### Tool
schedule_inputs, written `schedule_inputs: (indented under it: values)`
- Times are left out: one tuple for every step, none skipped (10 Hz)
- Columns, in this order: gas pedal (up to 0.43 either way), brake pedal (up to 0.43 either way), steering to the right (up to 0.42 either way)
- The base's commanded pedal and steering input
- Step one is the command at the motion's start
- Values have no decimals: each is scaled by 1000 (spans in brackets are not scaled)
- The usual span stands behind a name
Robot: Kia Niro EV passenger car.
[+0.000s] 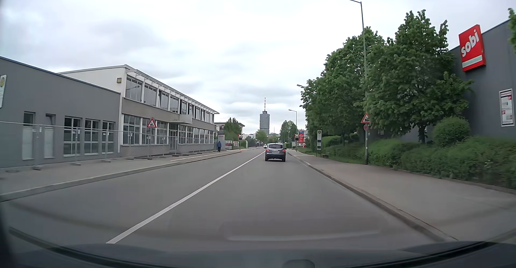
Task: Follow the waypoints while adhering to traffic rules and regulations
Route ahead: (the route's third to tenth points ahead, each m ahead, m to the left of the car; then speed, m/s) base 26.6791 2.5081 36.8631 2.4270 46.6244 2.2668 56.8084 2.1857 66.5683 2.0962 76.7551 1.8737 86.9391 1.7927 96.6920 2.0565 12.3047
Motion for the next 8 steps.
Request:
schedule_inputs:
  values:
    - [150, 0, 2]
    - [150, 0, 2]
    - [150, 0, 2]
    - [150, 0, 2]
    - [150, 0, 2]
    - [150, 0, 2]
    - [150, 0, 2]
    - [150, 0, 2]
